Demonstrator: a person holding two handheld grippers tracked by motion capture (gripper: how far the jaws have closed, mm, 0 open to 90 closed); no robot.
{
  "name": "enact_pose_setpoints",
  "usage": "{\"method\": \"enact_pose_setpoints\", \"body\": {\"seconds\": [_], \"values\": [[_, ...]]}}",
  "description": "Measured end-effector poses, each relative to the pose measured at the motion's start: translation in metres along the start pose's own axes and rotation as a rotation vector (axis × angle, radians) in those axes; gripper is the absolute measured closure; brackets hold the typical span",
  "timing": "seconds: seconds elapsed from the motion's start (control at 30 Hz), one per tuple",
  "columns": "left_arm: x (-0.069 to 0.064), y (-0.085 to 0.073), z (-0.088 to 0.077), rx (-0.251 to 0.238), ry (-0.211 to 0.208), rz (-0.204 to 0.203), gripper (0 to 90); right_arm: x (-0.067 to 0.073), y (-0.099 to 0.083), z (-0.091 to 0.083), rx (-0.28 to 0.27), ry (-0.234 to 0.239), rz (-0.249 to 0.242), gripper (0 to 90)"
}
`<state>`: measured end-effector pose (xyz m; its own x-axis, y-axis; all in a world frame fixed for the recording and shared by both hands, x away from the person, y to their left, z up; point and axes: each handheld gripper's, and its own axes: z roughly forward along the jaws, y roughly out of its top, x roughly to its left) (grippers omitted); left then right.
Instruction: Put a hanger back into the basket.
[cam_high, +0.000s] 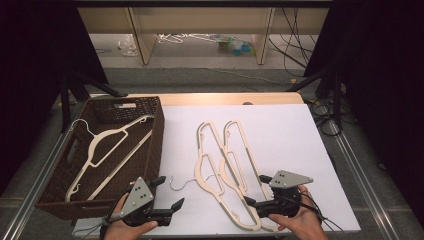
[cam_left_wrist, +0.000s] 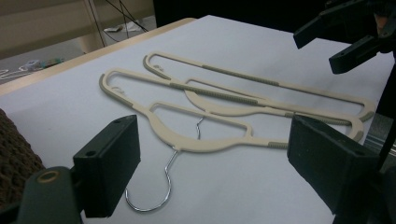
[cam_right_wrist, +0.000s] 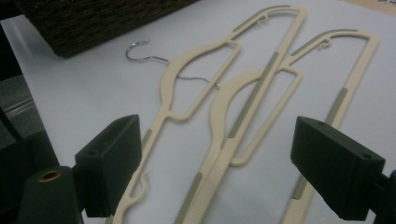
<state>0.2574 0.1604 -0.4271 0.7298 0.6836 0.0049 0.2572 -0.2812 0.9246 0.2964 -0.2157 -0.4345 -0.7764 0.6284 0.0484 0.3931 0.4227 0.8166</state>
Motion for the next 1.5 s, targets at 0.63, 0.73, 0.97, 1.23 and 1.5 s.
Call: {"method": "enact_pose_setpoints", "body": {"seconds": [0.63, 0.73, 0.97, 1.23, 1.5], "values": [[-0.001, -0.003, 0.002, 0.003, -0.007, 0.013, 17.3, 0.039, 0.008, 0.066, 0.261, 0.09, -0.143, 26.0], [0.0, -0.003, 0.002, 0.013, -0.001, 0.014, 17.3, 0.042, 0.009, 0.075, 0.322, 0.107, -0.17, 31.5], [0.001, -0.004, 0.002, 0.012, -0.002, 0.017, 17.5, 0.041, 0.01, 0.091, 0.398, 0.114, -0.189, 40.0], [0.004, -0.004, 0.003, 0.016, 0.001, 0.054, 17.8, 0.037, 0.015, 0.091, 0.448, 0.099, -0.178, 54.7], [0.005, -0.006, 0.003, 0.017, 0.0, 0.057, 19.4, 0.026, 0.017, 0.088, 0.477, 0.091, -0.101, 73.4]]}}
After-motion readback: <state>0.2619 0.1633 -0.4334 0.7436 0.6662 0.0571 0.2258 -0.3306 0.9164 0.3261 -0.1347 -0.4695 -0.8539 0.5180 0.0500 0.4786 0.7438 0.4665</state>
